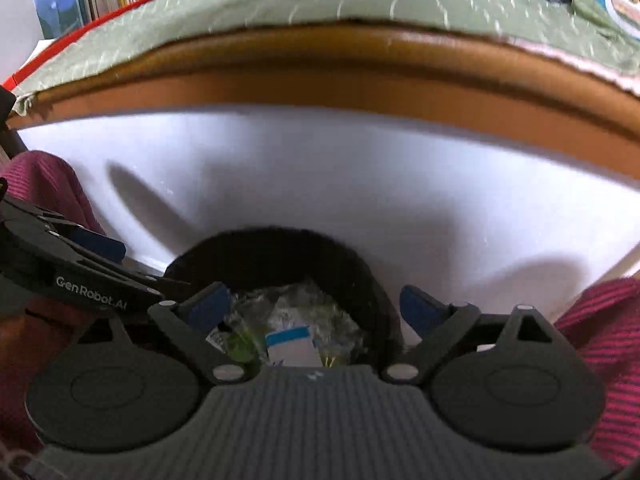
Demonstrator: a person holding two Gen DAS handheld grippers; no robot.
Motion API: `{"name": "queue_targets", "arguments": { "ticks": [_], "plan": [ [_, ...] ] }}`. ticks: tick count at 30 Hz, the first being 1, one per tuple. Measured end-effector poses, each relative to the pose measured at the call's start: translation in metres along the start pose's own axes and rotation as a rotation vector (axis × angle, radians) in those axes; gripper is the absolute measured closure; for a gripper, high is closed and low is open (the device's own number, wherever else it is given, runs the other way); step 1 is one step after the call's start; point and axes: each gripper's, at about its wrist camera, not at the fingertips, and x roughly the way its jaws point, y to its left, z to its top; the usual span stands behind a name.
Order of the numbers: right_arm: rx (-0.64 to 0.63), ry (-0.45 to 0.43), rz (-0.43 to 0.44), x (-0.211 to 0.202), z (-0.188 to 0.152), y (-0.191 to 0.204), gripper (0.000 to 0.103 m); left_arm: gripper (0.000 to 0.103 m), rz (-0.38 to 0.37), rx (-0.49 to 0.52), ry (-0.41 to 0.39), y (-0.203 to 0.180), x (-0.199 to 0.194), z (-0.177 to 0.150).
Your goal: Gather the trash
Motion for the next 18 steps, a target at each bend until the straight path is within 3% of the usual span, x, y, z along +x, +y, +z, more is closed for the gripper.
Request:
{"name": "queue_targets", "arguments": {
  "ticks": [5,18],
  "plan": [
    [0.014,0.026,0.013,0.006,-0.003,0.004,0.004,0.009,0.017,-0.009,0.043,-0.001,0.011,-0.001],
    [0.036,0.048,0.019,0.012,-0.005,0.004,0.003,0.008,0.031,-0.007,0.067,0.001,0.019,0.000]
  ]
}}
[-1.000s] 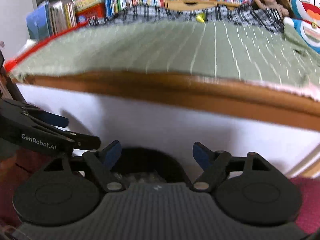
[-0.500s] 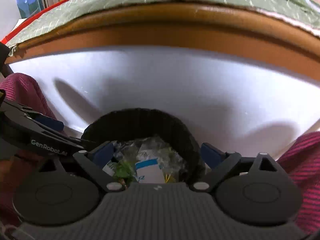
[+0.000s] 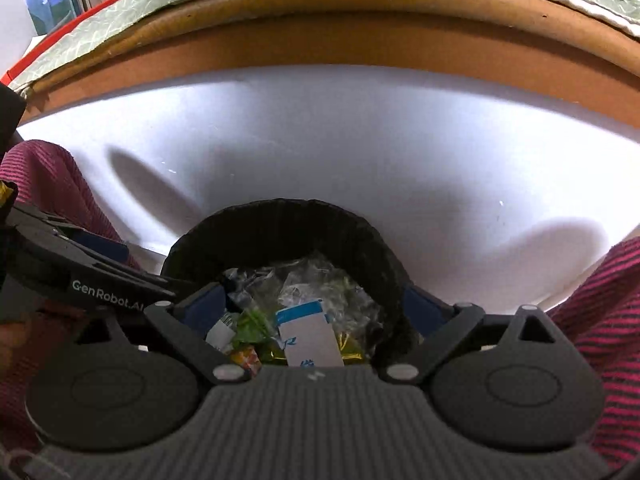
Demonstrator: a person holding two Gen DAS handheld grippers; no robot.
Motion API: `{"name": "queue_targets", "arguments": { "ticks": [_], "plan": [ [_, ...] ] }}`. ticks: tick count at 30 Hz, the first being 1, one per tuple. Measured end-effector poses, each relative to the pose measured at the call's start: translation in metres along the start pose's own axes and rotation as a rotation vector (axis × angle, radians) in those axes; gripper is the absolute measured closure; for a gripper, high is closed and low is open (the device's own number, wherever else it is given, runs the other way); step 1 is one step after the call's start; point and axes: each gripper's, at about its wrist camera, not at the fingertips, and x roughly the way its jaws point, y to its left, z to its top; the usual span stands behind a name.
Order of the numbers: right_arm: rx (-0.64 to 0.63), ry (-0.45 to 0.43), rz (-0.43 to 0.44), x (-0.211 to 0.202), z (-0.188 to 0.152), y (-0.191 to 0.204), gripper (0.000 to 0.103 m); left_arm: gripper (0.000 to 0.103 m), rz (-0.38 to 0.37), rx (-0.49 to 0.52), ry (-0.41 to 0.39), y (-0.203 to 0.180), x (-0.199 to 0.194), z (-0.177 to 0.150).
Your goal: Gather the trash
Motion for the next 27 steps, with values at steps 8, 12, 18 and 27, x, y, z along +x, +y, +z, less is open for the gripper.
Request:
{"name": "queue_targets", "arguments": {
  "ticks": [8,12,18,27],
  "plan": [
    [0.000,0.001,0.000,0.0002,-0.0001,-0.0004,0.003,0.008,0.001,0.003,0.003,0.0000,0.0005,0.0001],
    [0.001,0.003,0.002,-0.0001,-0.0006,-0.0003,0.003,0.008,0.008,0.006,0.004,-0.0003,0.0016,0.0002],
    [0.002,0.003,0.003,0.0005,-0.0014,-0.0001,0.002,0.008,0.026,0.016,-0.003,-0.0010,0.0023,-0.0009],
    [0.008,0.008,0.001,0.0034,-0.0037,-0.0008,0.001,0.008,0.023,0.014,0.001,-0.0003,0.0034,-0.0015]
  ]
}}
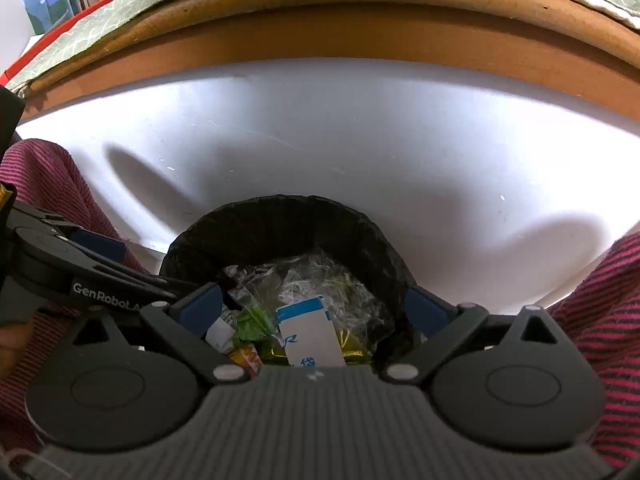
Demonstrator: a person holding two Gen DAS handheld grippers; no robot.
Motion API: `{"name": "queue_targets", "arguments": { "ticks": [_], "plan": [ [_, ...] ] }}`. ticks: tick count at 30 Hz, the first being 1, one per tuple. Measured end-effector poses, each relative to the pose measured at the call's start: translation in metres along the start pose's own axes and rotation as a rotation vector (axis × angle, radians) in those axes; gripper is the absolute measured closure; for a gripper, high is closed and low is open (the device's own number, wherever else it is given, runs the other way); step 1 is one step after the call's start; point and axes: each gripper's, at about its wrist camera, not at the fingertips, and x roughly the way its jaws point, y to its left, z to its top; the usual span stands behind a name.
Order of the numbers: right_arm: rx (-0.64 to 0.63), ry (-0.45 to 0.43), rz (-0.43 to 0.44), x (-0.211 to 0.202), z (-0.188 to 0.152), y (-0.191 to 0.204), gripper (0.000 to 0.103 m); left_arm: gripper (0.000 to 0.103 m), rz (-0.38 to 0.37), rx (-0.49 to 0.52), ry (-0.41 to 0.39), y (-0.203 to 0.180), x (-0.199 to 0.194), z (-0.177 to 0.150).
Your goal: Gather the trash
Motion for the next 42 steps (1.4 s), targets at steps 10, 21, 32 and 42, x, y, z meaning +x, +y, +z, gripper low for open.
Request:
{"name": "queue_targets", "arguments": {
  "ticks": [10,21,32,42],
  "plan": [
    [-0.001,0.002,-0.003,0.0004,-0.0007,0.0006,0.001,0.008,-0.004,-0.007,0.009,0.0010,0.0013,-0.0004],
    [0.001,0.006,-0.005,0.0011,-0.0036,0.0010,0.001,0.008,-0.005,-0.008,0.011,0.0010,0.0019,-0.0004],
    [0.001,0.009,-0.004,0.0021,-0.0046,0.0008,0.001,0.007,-0.007,-0.010,0.013,0.0013,0.0018,-0.0016],
    [0.001,0.009,-0.005,0.0025,-0.0046,0.0013,0.000,0.007,-0.007,-0.009,0.014,0.0016,0.0017,-0.0018]
  ]
}}
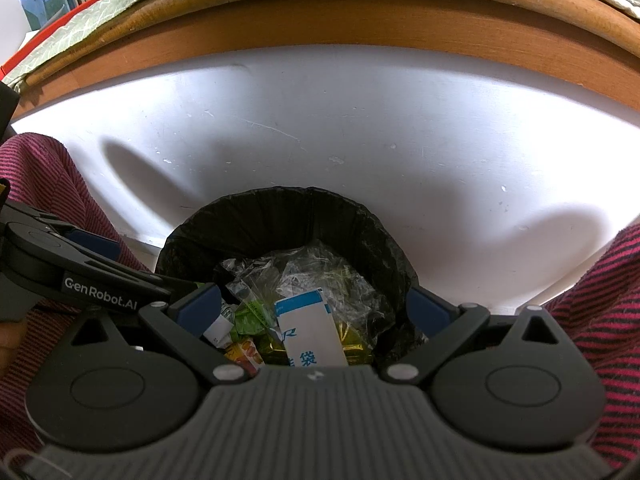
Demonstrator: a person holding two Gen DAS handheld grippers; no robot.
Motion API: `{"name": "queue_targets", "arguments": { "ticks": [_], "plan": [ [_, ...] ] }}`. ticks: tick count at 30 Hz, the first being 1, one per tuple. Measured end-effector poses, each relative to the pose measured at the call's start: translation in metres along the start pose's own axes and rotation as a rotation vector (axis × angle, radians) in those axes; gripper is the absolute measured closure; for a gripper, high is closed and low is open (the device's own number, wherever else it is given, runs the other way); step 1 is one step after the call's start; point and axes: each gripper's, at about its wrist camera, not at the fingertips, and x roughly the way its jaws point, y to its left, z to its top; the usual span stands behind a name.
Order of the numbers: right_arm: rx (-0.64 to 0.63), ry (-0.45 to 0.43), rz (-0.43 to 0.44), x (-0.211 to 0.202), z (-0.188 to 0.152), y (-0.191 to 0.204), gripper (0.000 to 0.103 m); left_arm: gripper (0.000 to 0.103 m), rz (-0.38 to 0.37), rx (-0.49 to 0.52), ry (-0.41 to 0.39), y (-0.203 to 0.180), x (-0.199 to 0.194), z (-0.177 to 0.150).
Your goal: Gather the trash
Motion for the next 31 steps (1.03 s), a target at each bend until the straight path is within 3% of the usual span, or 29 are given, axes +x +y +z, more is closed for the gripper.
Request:
{"name": "queue_targets", "arguments": {
  "ticks": [31],
  "plan": [
    [0.006,-0.001,0.004,0.0012,-0.0032,-0.0005,0.000,0.007,-0.006,0.001,-0.007,0.0005,-0.0029,0.0005]
  ]
}}
